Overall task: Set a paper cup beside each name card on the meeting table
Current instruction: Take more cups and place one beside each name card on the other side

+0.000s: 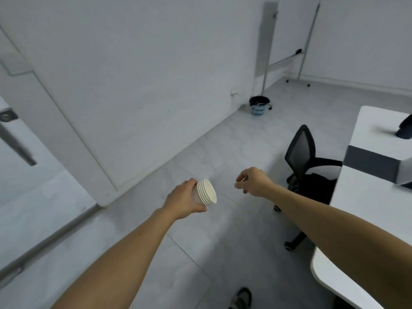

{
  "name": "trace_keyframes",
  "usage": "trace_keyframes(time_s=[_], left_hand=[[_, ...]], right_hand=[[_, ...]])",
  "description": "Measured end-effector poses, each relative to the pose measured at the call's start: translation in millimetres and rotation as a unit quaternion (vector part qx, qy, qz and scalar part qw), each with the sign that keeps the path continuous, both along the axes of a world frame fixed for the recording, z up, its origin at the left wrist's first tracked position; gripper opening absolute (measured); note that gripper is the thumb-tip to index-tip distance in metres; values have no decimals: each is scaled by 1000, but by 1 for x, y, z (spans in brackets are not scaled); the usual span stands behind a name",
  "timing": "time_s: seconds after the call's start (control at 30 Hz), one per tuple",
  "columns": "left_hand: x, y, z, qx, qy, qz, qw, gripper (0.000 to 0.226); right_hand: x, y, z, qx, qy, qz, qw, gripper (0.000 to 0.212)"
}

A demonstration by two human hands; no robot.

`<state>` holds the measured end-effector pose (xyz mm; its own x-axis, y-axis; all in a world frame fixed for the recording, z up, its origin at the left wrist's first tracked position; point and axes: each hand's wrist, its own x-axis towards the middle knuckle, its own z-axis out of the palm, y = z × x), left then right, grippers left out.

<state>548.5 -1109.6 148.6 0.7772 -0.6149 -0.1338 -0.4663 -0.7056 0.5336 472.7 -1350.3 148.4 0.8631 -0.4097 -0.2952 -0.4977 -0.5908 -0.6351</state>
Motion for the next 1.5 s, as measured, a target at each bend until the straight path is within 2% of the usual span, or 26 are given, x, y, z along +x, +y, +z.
trace_keyframes(time_s=[0.3, 0.43, 0.5, 0.7, 1.03, 1.13, 1.23, 1.3, 1.33, 1.37, 1.43, 1.5], left_hand=[[131, -175, 8, 4, -8, -126, 992, 75], [174, -272, 12, -25, -4, -168, 986, 75], [182, -311, 5, -21, 7, -208, 978, 76], [204, -431, -14, -22, 20, -314, 949, 78], [258, -624, -26, -14, 64, -447, 892, 68], [253, -683, -24, -10, 74, -488, 869, 70], [233, -726, -29, -2, 87, -520, 850, 72], [217, -751, -34, -1, 94, -534, 840, 73], [208, -763, -35, -4, 98, -542, 835, 73], [196, -776, -38, -5, 103, -550, 829, 73], [178, -797, -41, -2, 118, -558, 821, 70], [157, -819, -46, 5, 133, -563, 815, 68]], right_hand=[[106, -124, -4, 123, -32, -60, 990, 28], [139, -204, -1, 142, -52, -110, 982, 17], [141, -234, -5, 150, -54, -138, 978, 11], [133, -333, -22, 160, -75, -246, 953, 14], [141, -480, -21, 148, -78, -376, 911, 12], [123, -516, -15, 147, -95, -440, 881, 3], [94, -537, -10, 150, -86, -494, 852, 5], [68, -553, -5, 152, -85, -527, 832, 14], [52, -563, -3, 154, -84, -546, 819, 11], [34, -574, -1, 155, -91, -566, 805, 6], [-1, -597, 4, 142, -104, -613, 770, 12], [-39, -623, 7, 113, -135, -673, 719, 14]])
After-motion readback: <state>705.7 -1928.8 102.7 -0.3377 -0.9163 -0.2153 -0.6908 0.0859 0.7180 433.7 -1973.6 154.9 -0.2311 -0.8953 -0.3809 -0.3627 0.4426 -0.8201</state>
